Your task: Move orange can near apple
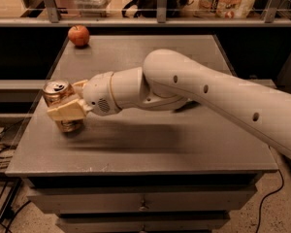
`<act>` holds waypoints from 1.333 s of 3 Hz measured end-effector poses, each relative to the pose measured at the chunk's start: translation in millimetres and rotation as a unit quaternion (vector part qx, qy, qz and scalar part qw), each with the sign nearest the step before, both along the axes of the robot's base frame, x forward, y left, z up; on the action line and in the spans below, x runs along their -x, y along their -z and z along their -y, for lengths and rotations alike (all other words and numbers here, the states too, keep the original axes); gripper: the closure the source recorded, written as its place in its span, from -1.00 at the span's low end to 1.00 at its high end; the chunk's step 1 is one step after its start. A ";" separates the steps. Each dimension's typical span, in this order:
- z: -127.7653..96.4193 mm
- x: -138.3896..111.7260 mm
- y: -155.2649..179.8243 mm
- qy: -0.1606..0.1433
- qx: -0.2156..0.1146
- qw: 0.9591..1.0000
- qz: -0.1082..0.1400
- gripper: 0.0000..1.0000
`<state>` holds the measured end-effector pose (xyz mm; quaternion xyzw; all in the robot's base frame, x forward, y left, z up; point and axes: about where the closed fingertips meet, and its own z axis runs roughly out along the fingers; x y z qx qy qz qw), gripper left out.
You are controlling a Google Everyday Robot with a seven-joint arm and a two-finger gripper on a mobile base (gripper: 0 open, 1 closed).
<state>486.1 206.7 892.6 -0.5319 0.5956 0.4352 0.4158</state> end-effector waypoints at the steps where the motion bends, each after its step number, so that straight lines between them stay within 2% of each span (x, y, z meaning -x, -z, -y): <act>1: 15.8 -34.0 -6.3 0.027 -0.008 1.000 0.005 1.00; 2: 33.4 -76.5 -15.9 0.053 -0.011 0.998 0.017 1.00; 3: 52.1 -131.1 -37.6 0.080 -0.014 0.996 0.044 1.00; 4: 52.0 -131.1 -37.6 0.080 -0.014 0.996 0.044 1.00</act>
Offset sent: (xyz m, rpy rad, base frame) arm 0.1366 -0.0631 0.0307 0.0347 -0.0726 -0.1881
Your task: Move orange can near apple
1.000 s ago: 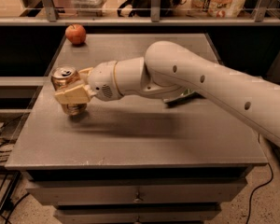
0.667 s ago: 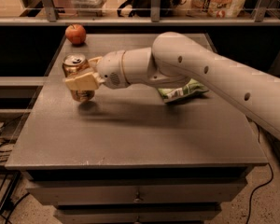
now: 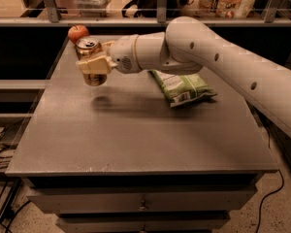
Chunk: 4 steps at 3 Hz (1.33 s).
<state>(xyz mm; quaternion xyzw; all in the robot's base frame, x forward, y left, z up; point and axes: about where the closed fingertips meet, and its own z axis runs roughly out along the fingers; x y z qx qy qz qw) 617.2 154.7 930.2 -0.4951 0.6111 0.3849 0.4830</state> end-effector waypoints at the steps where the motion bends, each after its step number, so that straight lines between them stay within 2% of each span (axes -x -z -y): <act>1: -7.7 -5.3 -2.2 0.001 0.002 1.000 0.011 1.00; 2: -15.4 -23.1 -6.5 0.012 0.014 0.999 0.033 1.00; 3: -10.6 -45.2 -2.9 0.037 0.027 0.998 0.040 1.00; 4: 4.4 -71.0 8.0 0.073 0.027 0.997 0.029 1.00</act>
Offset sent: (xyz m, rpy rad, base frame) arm 0.0487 0.0190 0.0109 -0.0640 -0.1210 -0.0604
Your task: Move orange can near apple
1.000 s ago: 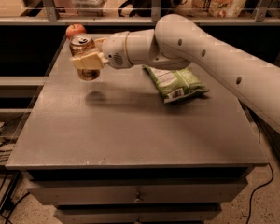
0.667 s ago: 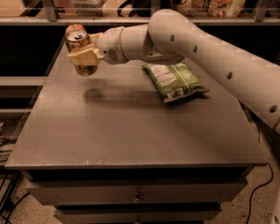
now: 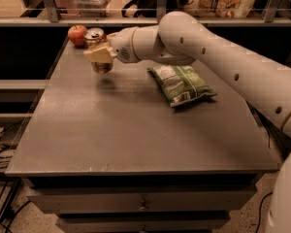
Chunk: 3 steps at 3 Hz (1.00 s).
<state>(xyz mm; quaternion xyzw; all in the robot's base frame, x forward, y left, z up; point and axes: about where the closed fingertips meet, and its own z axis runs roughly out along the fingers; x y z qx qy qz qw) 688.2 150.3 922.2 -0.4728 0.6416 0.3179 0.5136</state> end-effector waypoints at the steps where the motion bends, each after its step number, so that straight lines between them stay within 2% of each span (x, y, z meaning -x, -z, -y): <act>1: 18.2 -21.5 10.7 0.030 -0.005 0.999 -0.010 1.00; 2: 18.1 -21.5 10.8 0.030 -0.005 0.999 -0.010 1.00; 3: 19.8 -27.0 19.1 0.061 -0.005 0.998 -0.018 1.00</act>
Offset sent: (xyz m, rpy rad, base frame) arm 0.0178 -0.0152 -0.0086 0.0088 0.0171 -0.0494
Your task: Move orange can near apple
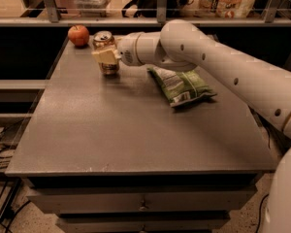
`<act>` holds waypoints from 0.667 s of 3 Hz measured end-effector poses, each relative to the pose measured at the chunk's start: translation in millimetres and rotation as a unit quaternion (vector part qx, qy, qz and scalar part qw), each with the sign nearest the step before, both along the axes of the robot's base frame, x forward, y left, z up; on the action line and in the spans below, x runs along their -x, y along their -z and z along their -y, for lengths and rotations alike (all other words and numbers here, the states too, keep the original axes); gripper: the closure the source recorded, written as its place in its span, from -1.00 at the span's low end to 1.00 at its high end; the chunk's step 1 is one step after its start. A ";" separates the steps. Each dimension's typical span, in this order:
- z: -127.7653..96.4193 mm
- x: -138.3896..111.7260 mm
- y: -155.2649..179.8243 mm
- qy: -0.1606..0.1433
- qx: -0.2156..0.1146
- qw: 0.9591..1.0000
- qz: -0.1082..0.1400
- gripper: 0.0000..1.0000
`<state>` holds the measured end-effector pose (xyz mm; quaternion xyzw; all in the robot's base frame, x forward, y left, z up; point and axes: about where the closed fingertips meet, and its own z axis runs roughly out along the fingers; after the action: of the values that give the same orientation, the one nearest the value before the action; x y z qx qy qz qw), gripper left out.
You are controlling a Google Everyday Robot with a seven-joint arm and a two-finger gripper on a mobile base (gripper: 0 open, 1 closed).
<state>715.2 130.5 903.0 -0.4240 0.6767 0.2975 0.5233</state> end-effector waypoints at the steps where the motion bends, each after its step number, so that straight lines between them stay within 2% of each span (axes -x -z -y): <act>1: 3.6 -22.7 10.3 0.037 -0.007 0.999 -0.002 1.00; 2: 9.7 -53.8 16.5 0.061 -0.009 0.998 0.000 1.00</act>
Offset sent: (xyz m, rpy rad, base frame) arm 0.1010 -0.0283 -0.0151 0.0255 -0.0206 -0.1961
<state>769.0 120.8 886.5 -0.3776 0.6985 0.2711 0.5440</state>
